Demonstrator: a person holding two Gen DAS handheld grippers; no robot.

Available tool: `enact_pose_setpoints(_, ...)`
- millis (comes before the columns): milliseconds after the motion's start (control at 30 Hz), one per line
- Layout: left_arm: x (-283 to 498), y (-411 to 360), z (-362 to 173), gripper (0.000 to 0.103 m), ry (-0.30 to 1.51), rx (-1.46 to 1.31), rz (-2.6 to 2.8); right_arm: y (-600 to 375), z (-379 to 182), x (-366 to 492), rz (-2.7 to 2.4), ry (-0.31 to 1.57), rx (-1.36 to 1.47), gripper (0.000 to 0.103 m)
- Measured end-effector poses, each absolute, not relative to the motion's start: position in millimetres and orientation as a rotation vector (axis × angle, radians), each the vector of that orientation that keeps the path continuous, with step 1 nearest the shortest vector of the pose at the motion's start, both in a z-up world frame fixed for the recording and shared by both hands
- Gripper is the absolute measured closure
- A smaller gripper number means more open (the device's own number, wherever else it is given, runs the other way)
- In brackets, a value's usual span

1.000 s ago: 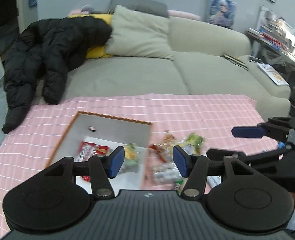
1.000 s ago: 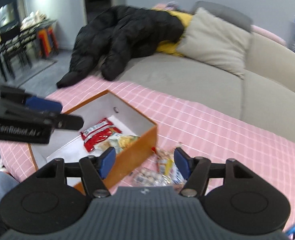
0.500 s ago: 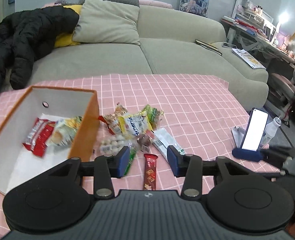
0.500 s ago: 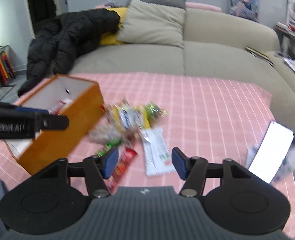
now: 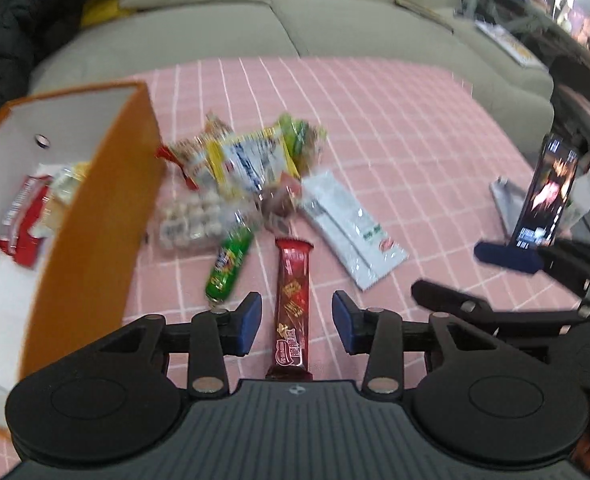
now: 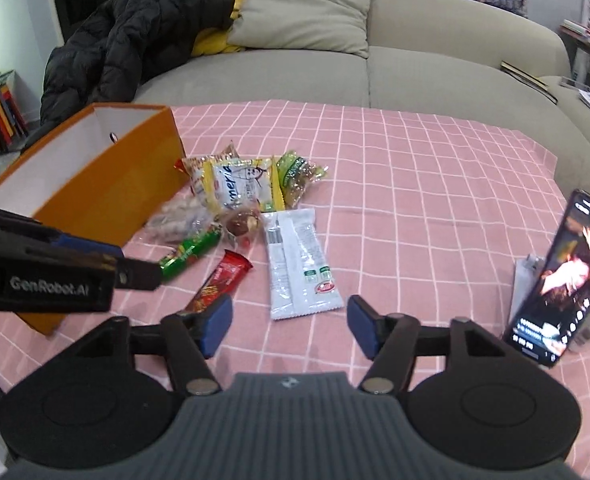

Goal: Organize snacks
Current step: 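Grasp the red chocolate bar with the left tool while the right tool grasps the white wrapped bar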

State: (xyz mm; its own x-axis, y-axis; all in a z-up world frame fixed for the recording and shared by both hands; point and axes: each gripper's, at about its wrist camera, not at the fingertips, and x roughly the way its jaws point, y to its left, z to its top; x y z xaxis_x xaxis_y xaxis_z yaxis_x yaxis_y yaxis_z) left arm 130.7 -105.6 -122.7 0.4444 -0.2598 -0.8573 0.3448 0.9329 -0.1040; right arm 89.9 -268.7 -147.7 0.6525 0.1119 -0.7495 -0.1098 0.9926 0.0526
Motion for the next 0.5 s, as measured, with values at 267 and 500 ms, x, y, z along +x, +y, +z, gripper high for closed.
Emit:
enact_pose_setpoints(267,150,-113,-174,0.048,1.136,0.065,-0.36,-276,-178,115,0.15,0.901,-0.101,0.04)
enact_pose_setpoints(500,154,-119,-190,0.048,1.112,0.074,-0.37,-282,-197,138,0.151,0.934,-0.093,0.04)
